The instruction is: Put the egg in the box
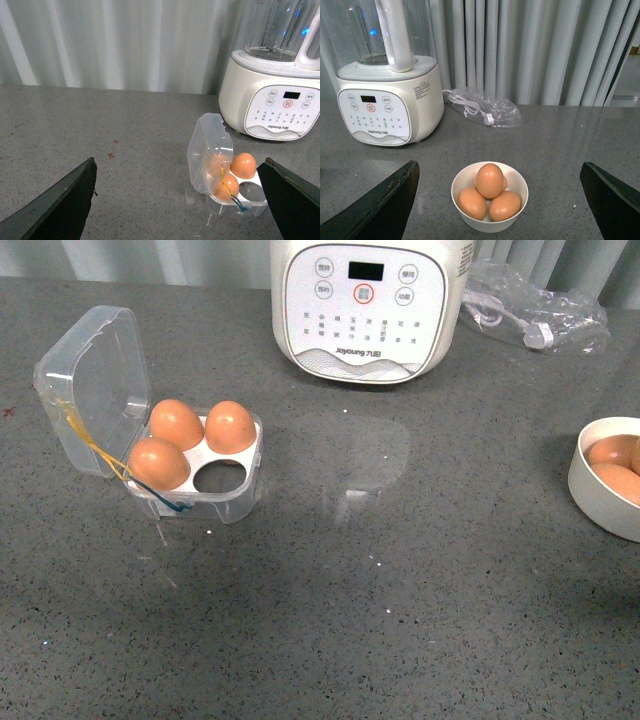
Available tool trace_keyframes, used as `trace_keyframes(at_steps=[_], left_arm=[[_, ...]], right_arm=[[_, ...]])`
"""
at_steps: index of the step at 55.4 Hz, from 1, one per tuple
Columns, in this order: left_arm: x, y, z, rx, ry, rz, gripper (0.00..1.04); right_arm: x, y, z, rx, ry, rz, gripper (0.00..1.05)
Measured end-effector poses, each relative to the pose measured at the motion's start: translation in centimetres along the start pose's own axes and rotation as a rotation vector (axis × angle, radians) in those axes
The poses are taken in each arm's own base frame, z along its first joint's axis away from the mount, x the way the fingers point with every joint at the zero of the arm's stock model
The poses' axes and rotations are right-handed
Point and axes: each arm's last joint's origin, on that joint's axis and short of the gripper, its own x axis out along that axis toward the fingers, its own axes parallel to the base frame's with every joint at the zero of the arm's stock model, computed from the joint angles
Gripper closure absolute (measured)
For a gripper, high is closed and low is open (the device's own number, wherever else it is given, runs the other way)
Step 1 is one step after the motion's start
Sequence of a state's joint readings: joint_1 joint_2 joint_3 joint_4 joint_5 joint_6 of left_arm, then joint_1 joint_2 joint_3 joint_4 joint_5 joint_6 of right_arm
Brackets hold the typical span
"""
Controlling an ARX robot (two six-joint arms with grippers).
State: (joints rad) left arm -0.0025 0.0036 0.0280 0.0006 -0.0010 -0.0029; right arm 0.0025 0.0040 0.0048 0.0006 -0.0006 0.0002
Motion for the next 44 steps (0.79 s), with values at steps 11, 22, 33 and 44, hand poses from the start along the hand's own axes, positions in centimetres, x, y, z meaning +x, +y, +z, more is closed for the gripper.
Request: trace_keyframes(at_steps=[11,22,33,44], left_arm=[[0.0,0.0,0.0,0.0,0.0,0.0,0.07],[0.0,0.0,0.0,0.0,0.0,0.0,0.07],[0.0,0.0,0.0,0.0,0.0,0.0,0.07],[0.0,0.0,0.0,0.0,0.0,0.0,0.07]], right_arm=[[0.0,0.0,0.0,0.0,0.0,0.0,0.07],[0.0,0.0,0.0,0.0,0.0,0.0,0.07],[0.0,0.0,0.0,0.0,0.0,0.0,0.07],[0.0,0.0,0.0,0.0,0.0,0.0,0.07]])
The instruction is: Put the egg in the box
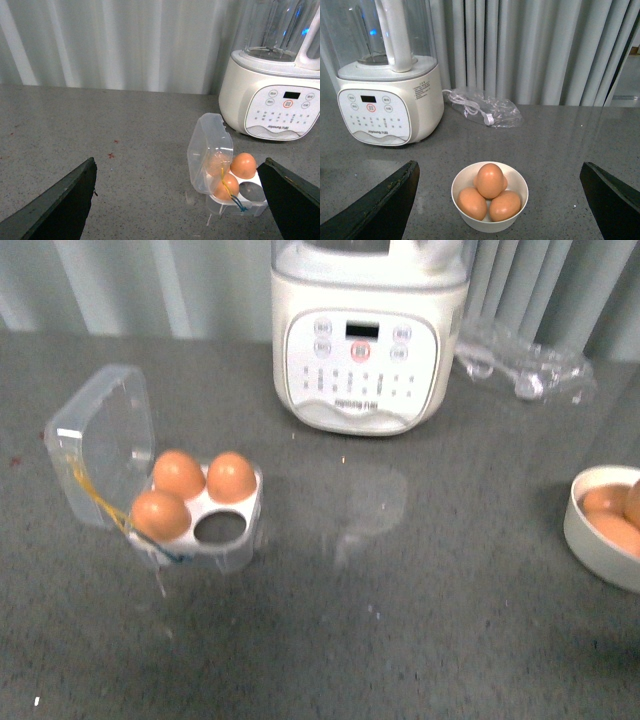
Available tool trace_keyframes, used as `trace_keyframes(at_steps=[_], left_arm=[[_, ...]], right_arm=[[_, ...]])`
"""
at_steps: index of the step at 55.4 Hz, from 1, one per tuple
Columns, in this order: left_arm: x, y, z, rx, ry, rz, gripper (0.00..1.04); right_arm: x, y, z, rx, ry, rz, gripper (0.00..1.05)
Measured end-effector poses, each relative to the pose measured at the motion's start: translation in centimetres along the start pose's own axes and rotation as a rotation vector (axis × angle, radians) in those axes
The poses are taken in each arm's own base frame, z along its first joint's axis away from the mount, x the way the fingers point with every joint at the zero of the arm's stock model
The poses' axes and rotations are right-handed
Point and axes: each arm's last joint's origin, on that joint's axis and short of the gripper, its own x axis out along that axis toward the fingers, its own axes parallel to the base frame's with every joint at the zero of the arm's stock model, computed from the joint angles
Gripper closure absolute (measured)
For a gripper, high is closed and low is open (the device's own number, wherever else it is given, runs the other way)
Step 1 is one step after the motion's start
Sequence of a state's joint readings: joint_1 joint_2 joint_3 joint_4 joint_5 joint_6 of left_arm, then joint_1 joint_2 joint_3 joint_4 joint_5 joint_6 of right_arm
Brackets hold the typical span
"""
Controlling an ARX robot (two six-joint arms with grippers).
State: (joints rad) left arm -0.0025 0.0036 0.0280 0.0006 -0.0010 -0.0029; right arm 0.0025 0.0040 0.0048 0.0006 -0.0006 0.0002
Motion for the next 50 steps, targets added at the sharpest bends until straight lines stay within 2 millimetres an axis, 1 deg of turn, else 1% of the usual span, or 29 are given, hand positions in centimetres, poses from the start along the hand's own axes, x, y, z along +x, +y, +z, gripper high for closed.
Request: trace_keyframes(at_steps=[50], left_arm=[[0.0,0.0,0.0,0.0,0.0,0.0,0.07]], right_arm=[[0.02,-0.02,-0.06,-0.005,0.013,-0.015,0.07]])
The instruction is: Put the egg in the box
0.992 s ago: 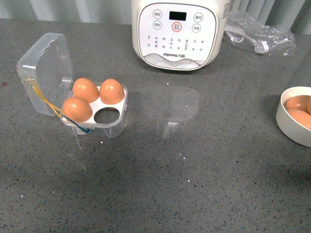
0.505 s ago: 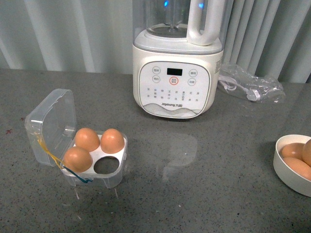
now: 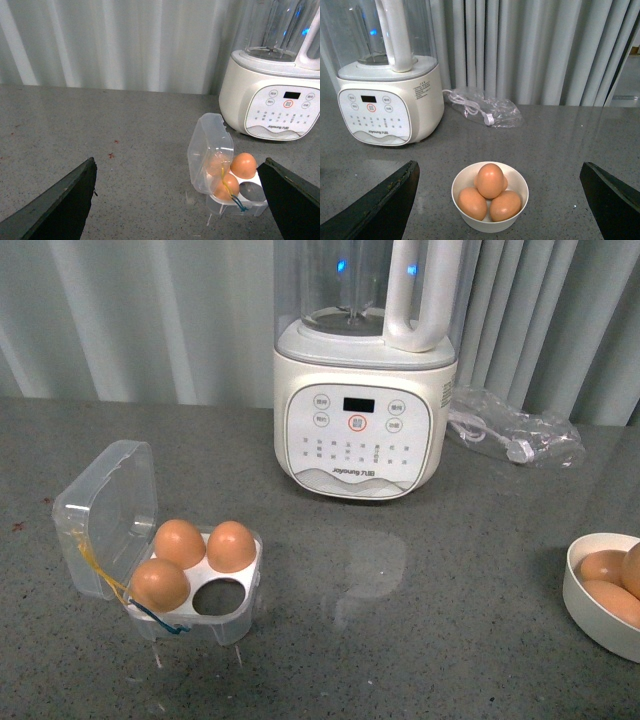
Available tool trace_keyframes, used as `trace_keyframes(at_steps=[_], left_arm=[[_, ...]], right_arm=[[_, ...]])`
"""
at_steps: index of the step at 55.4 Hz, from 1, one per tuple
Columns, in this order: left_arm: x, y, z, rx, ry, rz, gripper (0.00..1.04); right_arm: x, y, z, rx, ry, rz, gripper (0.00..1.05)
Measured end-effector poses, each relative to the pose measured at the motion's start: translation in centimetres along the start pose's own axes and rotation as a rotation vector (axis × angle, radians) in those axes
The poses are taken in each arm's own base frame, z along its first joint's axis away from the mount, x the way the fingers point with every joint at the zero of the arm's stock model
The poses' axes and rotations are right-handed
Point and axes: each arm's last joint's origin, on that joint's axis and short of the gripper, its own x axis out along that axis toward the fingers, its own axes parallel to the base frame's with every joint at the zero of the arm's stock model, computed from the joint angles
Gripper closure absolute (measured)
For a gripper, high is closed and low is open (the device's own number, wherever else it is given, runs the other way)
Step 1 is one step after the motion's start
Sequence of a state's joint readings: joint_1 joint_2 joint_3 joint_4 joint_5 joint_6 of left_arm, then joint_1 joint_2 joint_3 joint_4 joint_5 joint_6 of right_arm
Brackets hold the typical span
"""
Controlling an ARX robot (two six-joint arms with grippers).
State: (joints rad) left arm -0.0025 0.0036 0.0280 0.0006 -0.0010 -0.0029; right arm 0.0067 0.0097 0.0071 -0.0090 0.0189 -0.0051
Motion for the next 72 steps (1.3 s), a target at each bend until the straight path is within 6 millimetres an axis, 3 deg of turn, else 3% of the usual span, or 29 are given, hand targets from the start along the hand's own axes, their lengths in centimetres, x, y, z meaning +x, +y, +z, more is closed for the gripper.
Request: trace_keyframes(at_steps=[7,26,37,54,72], left_arm=[[0.0,0.0,0.0,0.0,0.0,-0.001,0.07],[0.0,0.0,0.0,0.0,0.0,0.0,0.07],[0.0,0.0,0.0,0.0,0.0,0.0,0.07],[0.0,0.0,0.0,0.0,0.0,0.0,0.07],[0.0,0.0,0.0,0.0,0.0,0.0,0.07]], right_arm=[[1.2,-0.3,0.2,-0.113,0.227,-0.131,0.07],[6.3,-1.1,1.0,-0.111,0.225,-0.043,0.07],[10.3,-2.0,0.3,0.001,0.265,0.021,0.07],[14.3,-1.8,-1.7,0.109,0.332,0.072,0.07],[16.3,-1.8,-3.3,0.096,0.366,0.048,0.07]])
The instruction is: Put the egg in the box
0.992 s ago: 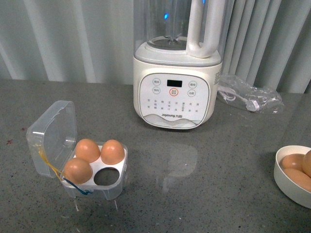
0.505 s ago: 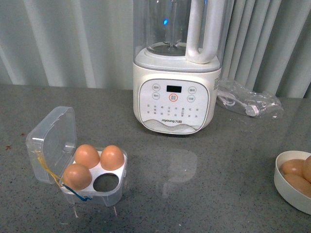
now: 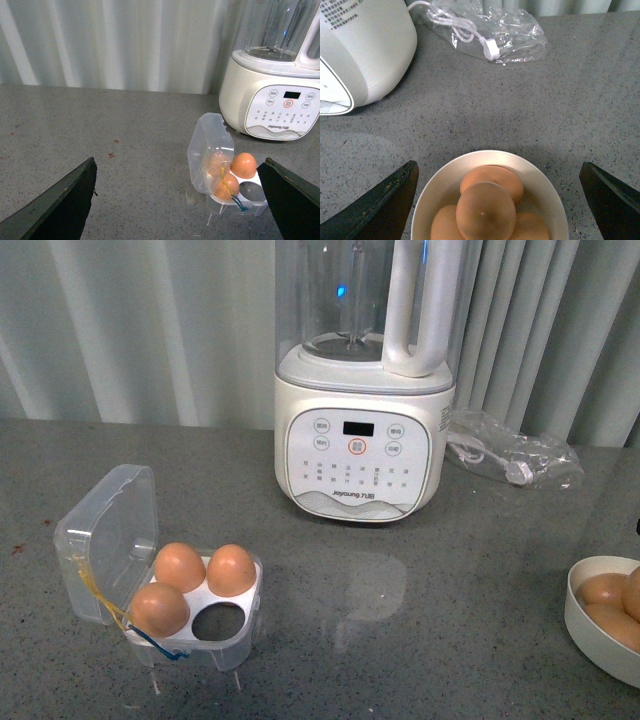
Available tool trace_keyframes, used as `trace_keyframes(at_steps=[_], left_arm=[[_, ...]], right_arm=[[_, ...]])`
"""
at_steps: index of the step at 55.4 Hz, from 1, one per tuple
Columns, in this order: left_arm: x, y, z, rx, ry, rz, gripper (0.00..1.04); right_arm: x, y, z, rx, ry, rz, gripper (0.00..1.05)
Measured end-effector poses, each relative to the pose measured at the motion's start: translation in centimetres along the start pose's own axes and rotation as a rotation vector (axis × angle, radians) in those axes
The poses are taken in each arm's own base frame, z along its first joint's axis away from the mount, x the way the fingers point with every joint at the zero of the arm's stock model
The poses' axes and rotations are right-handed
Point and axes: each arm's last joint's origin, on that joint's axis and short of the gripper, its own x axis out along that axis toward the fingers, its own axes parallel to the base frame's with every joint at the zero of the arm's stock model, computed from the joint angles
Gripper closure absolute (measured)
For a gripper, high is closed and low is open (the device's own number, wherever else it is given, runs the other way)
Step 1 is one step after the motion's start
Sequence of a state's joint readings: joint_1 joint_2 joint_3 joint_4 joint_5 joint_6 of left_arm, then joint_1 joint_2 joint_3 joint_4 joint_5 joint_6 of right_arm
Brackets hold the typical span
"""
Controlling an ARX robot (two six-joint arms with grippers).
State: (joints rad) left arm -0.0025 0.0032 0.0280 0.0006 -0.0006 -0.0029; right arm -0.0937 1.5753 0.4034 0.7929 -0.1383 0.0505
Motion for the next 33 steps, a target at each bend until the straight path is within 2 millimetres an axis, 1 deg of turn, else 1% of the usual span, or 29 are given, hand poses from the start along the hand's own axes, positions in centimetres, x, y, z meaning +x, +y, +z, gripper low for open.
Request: trace_keyframes(at_steps=[5,11,21,27,31,33], left_arm=[[0.0,0.0,0.0,0.0,0.0,0.0,0.07],[0.0,0.0,0.0,0.0,0.0,0.0,0.07],[0.0,0.0,0.0,0.0,0.0,0.0,0.07],[0.0,0.0,0.0,0.0,0.0,0.0,0.07],[0.0,0.0,0.0,0.0,0.0,0.0,0.07],[0.0,0.0,0.0,0.0,0.0,0.0,0.07]], right_arm=[[0.5,0.0,-0.4,-0.009,0.018,-0.002,0.07],[1.2,0.2,-1.4,-0.028,0.049,-0.013,0.07],[1.6,0.3,-1.9,-0.061,0.053,-0.035,0.08],[1.9,0.3,-2.3,-0.081,0.066,-0.044,0.28],[2.0,0.3,-2.6,-0.084,0.073,-0.042,0.46],[2.1,0.3,-2.6,-0.084,0.073,-0.042,0.51]])
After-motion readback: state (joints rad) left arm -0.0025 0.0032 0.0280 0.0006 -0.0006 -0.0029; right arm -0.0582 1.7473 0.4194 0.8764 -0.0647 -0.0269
